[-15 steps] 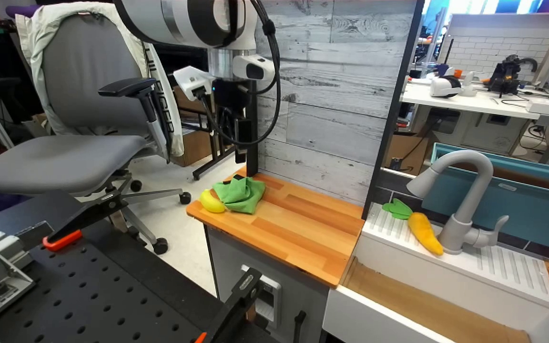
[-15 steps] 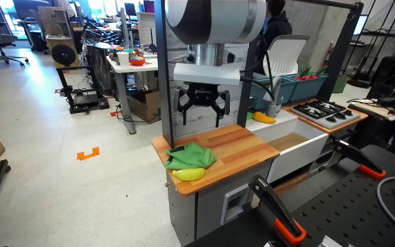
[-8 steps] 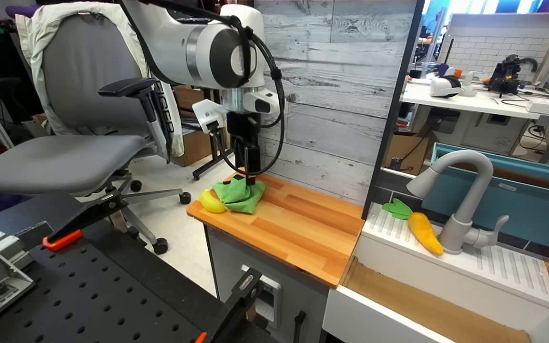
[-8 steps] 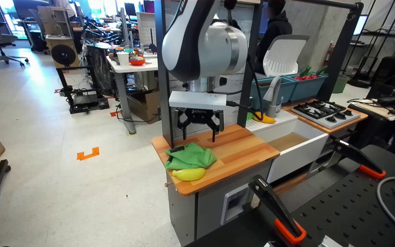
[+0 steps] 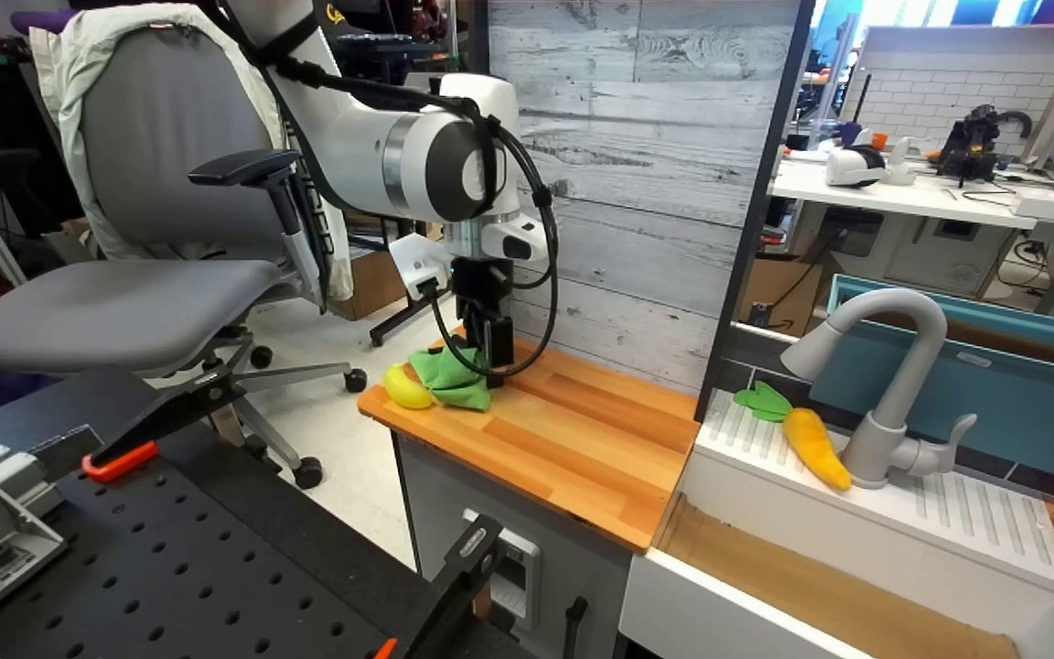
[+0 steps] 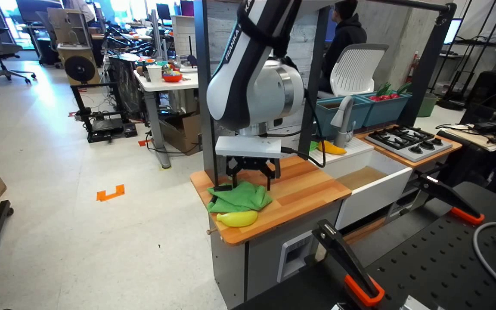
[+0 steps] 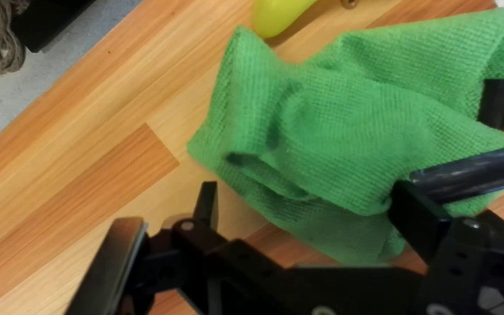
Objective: Move the towel to the left
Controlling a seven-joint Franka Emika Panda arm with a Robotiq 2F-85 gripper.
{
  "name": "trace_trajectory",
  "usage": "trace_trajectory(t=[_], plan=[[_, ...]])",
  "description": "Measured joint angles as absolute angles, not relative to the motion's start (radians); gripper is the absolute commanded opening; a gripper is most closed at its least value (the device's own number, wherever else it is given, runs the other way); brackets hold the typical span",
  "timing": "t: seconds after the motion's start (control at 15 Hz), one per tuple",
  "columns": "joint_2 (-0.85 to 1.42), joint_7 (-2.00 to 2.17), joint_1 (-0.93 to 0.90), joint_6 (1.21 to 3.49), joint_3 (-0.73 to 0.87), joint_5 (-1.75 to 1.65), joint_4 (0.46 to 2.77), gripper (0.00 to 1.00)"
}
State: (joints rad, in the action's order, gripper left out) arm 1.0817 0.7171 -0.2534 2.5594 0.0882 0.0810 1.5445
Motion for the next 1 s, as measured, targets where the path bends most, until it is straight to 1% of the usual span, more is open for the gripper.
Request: trace_trajectory(t=[1.0], plan=[[1.179, 0.716, -0.231, 2.459, 0.16, 0.077, 1.392, 1.0]])
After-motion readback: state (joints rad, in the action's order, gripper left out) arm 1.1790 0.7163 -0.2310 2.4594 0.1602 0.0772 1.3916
